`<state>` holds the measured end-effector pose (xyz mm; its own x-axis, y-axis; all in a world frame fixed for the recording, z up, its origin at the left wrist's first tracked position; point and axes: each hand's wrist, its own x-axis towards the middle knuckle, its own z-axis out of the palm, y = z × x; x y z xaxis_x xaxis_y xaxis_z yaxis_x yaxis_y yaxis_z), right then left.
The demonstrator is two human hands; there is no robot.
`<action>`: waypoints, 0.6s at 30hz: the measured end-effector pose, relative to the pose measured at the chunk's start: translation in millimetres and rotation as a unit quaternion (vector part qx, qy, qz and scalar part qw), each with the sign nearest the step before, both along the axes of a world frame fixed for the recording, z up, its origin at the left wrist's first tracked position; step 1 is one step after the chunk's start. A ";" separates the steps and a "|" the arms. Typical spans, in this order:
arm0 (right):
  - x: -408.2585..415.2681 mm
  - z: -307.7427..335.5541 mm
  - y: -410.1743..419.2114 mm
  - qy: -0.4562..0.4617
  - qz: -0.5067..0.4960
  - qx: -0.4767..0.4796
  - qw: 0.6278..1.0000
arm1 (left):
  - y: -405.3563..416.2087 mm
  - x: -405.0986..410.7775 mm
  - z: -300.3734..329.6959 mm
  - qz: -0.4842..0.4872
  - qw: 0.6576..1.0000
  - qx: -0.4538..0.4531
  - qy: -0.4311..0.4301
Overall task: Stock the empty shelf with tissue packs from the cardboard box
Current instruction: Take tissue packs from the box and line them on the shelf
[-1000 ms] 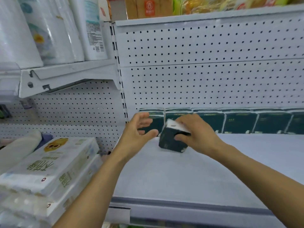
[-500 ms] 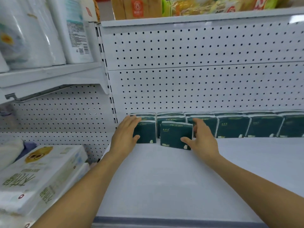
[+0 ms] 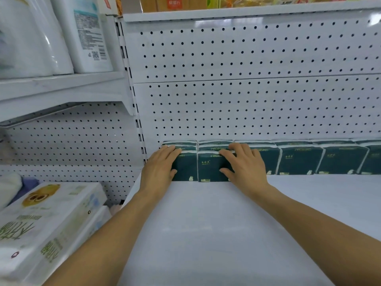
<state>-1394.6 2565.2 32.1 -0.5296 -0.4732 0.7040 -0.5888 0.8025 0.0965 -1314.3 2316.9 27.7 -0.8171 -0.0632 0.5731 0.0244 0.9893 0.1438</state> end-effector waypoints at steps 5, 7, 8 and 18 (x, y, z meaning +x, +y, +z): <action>2.7 -0.6 -2.2 -0.010 -0.012 0.002 1.000 | 1.8 0.5 1.6 0.007 1.000 -0.021 -0.001; 6.2 1.1 -5.2 -0.024 -0.027 0.008 0.999 | 5.8 3.1 6.2 0.019 0.998 -0.043 -0.029; 9.2 2.5 -6.5 -0.027 -0.035 0.013 0.999 | 8.8 5.1 8.5 0.027 0.997 -0.053 -0.044; 98.2 20.6 11.4 0.001 0.042 -0.071 0.997 | 59.9 96.8 21.9 0.059 0.996 0.006 0.071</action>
